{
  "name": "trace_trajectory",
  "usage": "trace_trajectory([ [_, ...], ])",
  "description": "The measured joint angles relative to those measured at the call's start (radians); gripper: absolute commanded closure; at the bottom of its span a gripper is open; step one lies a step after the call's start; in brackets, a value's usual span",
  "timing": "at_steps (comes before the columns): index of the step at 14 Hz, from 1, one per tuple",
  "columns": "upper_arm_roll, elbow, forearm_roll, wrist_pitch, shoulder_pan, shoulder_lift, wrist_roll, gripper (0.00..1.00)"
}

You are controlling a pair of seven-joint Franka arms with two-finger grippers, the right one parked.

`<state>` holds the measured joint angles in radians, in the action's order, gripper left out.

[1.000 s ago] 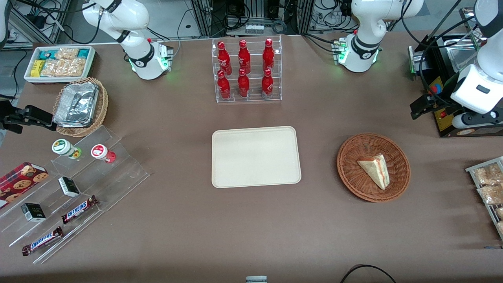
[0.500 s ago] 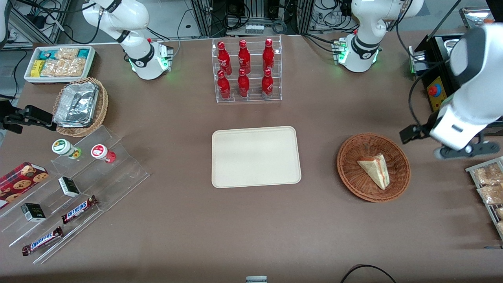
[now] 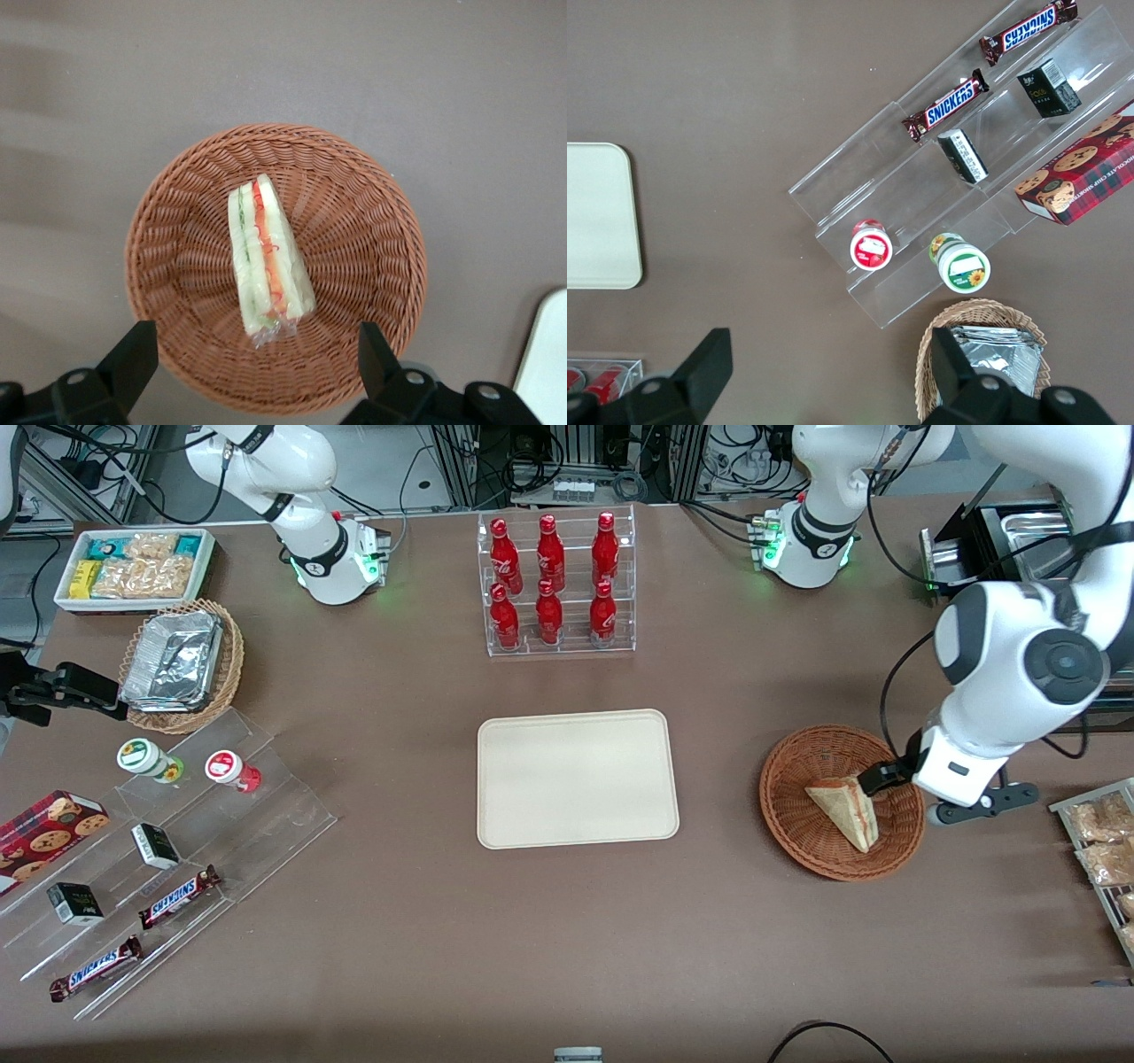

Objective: Place sandwich from basket to tray
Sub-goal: 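Lower the left gripper and close it on the wrapped sandwich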

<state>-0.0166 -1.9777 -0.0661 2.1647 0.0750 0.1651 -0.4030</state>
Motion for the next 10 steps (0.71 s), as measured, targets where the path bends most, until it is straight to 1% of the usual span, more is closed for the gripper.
trace_trajectory([
  [3, 0.0, -0.115, 0.0, 0.147, 0.0, 0.001, -0.097, 0.0],
  [5, 0.0, -0.172, 0.0, 0.21, 0.0, 0.004, -0.12, 0.0],
  [10, 0.002, -0.205, 0.0, 0.282, -0.004, 0.044, -0.148, 0.0],
])
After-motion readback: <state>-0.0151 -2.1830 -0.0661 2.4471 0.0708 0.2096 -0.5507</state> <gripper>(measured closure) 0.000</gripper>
